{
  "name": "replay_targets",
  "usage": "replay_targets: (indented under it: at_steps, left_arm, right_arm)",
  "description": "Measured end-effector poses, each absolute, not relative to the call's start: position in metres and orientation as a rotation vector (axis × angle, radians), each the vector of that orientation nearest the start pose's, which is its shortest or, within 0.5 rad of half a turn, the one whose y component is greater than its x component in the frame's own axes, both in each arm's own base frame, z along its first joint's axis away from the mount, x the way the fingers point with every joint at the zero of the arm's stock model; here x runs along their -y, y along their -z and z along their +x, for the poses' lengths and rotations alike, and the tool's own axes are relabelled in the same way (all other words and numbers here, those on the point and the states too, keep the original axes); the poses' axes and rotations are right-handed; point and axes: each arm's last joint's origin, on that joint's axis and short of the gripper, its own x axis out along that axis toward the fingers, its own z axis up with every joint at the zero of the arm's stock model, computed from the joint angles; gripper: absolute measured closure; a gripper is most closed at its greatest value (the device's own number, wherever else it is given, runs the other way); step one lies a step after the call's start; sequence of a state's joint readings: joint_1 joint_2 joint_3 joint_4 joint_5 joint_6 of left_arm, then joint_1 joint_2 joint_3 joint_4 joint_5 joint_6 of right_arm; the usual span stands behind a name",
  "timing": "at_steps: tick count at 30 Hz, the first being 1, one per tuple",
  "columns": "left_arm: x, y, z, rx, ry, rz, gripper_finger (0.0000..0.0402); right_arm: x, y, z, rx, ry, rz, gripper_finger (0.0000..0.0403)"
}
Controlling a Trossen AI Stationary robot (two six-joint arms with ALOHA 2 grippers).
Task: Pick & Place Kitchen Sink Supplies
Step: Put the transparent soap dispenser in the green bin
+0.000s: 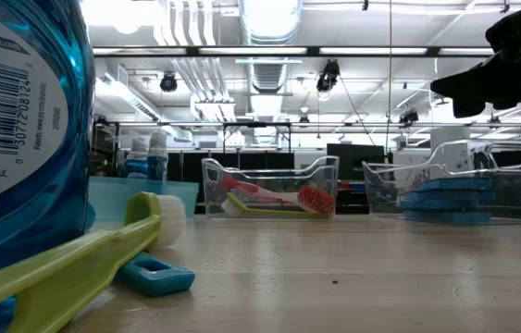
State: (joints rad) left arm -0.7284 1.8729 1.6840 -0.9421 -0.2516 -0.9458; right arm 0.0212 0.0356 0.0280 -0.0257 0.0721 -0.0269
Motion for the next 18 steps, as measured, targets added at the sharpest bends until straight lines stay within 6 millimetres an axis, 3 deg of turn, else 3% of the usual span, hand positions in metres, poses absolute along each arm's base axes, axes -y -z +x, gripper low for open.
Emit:
replay_targets:
  at_steps: [12,18]
  left_arm:
    - [0.2552,-0.2824,0.2963,-1.091,-0.065,-0.32,0.0257]
    - [0.2544,-0.2846,0.2955,-1.09,-0.06,-0.323,0.0266]
  right_arm:
    - [0.0,-0.1678,0.0982,-0.034,0.05,-0.028,0.0394]
    - [0.0,-0.1678,0.0982,-0.034,0.05,-0.028,0.0394]
